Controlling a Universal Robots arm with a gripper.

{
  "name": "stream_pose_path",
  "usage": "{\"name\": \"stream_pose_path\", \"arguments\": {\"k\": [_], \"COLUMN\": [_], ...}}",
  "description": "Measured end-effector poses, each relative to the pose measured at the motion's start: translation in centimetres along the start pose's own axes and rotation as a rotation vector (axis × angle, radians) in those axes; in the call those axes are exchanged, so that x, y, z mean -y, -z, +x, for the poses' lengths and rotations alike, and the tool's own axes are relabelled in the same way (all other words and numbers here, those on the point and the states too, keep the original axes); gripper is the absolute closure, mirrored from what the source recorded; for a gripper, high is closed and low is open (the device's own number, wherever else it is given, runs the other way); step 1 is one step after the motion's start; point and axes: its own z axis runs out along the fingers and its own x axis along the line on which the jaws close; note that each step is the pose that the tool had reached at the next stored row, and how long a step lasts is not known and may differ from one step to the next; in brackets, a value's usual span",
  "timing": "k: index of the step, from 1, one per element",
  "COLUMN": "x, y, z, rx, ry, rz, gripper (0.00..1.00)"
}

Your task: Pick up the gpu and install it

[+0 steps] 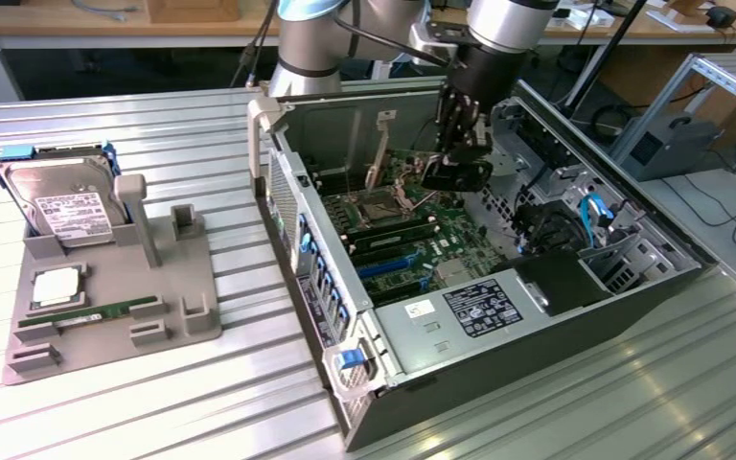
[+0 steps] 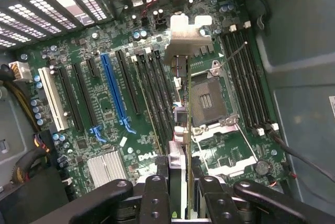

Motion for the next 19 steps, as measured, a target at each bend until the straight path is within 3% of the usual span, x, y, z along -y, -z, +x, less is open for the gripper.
{"name": "stream_pose_path", "arguments": {"k": [19], "x": [0.01], "y": [-0.2], "z": [0.0], "rx": [-0.008], "ry": [0.244], "rz": [-0.0053], "gripper": [0.73]}}
